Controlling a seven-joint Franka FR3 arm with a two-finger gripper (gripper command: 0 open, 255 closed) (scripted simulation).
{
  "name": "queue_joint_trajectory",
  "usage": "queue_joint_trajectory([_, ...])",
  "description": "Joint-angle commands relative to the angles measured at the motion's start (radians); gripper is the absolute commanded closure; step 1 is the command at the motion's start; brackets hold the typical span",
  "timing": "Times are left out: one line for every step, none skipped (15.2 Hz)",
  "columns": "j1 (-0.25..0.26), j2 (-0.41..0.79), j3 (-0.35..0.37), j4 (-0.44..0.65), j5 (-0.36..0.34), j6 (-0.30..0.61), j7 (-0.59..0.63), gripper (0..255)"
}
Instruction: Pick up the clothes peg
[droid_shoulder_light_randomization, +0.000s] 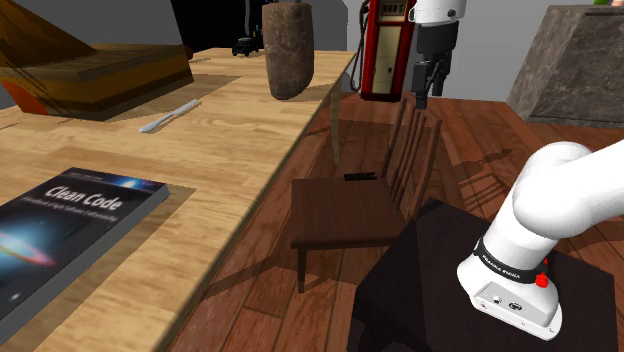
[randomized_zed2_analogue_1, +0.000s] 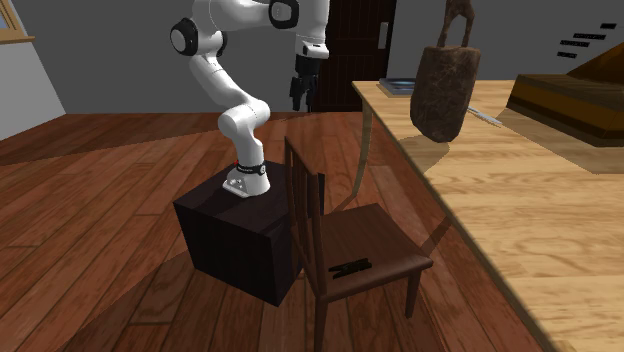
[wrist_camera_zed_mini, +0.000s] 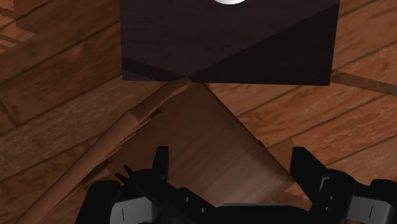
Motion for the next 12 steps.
queue_joint_trajectory([0.000, 0.000, 0.000, 0.000, 0.000, 0.000, 0.000, 0])
queue_joint_trajectory([0.001, 0.005, -0.016, -0.024, -0.013, 0.033, -0.027, 0])
queue_joint_trajectory([0.002, 0.012, -0.033, -0.046, -0.026, 0.066, -0.054, 0])
queue_joint_trajectory([0.002, 0.021, -0.049, -0.067, -0.039, 0.100, -0.080, 0])
queue_joint_trajectory([0.003, 0.032, -0.066, -0.087, -0.051, 0.134, -0.106, 0])
queue_joint_trajectory([0.003, 0.044, -0.083, -0.105, -0.064, 0.169, -0.132, 0])
queue_joint_trajectory([0.003, 0.059, -0.100, -0.122, -0.076, 0.205, -0.158, 0])
queue_joint_trajectory([0.003, 0.076, -0.117, -0.136, -0.088, 0.241, -0.184, 0])
queue_joint_trajectory([0.004, 0.094, -0.134, -0.150, -0.099, 0.278, -0.209, 0])
queue_joint_trajectory([0.004, 0.115, -0.151, -0.162, -0.110, 0.315, -0.234, 0])
queue_joint_trajectory([0.004, 0.138, -0.168, -0.172, -0.120, 0.352, -0.260, 0])
queue_joint_trajectory([0.005, 0.162, -0.185, -0.180, -0.130, 0.390, -0.285, 0])
